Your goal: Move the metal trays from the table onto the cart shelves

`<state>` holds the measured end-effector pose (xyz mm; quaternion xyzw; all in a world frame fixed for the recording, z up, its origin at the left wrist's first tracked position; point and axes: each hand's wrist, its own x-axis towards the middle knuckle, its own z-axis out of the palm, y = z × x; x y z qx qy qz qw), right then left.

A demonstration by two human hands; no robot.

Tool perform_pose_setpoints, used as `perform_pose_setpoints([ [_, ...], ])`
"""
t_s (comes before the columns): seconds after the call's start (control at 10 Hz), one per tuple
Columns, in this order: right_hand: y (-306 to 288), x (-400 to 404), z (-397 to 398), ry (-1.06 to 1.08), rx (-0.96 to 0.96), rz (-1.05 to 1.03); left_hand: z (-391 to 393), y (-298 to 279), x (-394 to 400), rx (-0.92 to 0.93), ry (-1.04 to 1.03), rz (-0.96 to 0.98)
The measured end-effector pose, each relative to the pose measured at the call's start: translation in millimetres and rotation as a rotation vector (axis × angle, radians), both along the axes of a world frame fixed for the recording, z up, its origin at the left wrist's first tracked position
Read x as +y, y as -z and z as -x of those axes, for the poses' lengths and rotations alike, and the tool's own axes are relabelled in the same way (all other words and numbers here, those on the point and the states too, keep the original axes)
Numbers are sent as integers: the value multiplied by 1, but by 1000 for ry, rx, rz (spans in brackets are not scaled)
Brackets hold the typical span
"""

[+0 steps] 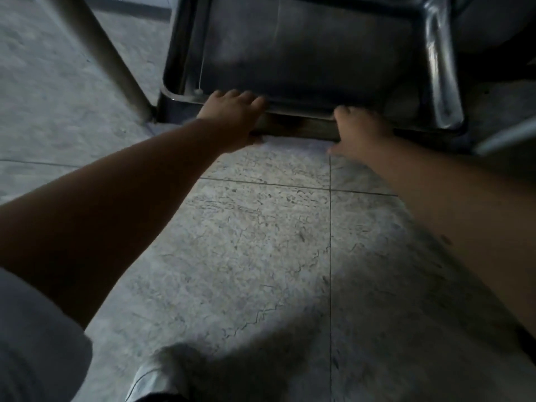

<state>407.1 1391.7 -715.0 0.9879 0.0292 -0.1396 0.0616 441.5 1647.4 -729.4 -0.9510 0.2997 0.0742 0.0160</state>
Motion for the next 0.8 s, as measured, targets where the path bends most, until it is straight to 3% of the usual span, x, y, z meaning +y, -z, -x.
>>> perform_pose_setpoints([
  [0.4, 6, 15, 23, -90, -119, 121, 27, 10, -7, -109, -106, 150],
  [0.6, 7, 14, 24, -124, -130, 149, 26, 10, -9, -127, -111, 94],
  [0.8, -31, 17, 38, -10, 80, 62, 50, -32, -12, 35, -208, -117],
])
